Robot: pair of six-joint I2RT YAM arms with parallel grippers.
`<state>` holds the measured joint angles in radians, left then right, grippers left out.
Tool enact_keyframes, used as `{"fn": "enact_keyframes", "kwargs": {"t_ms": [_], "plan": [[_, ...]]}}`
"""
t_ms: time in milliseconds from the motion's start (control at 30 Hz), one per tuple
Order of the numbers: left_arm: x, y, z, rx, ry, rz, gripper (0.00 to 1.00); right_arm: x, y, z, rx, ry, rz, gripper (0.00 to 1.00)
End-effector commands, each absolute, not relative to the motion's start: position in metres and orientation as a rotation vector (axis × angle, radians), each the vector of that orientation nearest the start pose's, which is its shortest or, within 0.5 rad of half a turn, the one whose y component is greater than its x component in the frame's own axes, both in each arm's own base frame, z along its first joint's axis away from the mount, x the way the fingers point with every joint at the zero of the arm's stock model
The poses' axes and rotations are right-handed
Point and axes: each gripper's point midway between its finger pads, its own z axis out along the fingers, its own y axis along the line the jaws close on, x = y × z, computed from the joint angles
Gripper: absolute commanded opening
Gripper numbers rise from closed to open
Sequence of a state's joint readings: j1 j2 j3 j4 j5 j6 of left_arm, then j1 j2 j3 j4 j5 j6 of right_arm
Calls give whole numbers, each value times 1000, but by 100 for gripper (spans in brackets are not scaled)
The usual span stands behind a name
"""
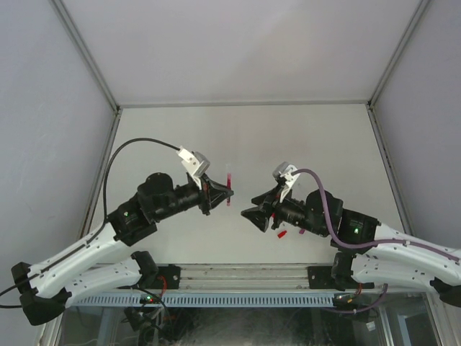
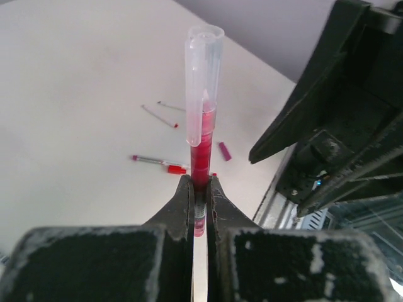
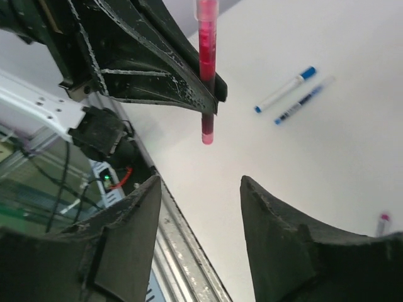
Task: Insert the pens into the pen caps
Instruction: Press the pen cap onto the pen, then place the pen at the center of the board.
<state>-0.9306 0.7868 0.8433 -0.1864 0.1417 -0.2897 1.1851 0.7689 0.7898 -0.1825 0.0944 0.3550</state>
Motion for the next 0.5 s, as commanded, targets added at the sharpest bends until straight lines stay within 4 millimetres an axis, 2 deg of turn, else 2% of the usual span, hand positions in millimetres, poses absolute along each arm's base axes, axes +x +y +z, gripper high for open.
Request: {"fn": "enact_keyframes", "kwargs": {"t_ms": [0,200,233,300,467], "plan": [[185,-266,292,553,1754,-889,0,141,271,258,-585,1858,871,55],[211,-251,266,427,1892,-720,0,169,251,231,-430,2020,818,62],[215,-250,262,405,1916,-693,0,172,248,226,-416,2048,817,72],[223,-248,254,366,1961,-645,0,182,237,219,-353,2086,787,80],[243,-248,235,295,2044,-572,0,192,220,215,-285,2076,775,83]]}}
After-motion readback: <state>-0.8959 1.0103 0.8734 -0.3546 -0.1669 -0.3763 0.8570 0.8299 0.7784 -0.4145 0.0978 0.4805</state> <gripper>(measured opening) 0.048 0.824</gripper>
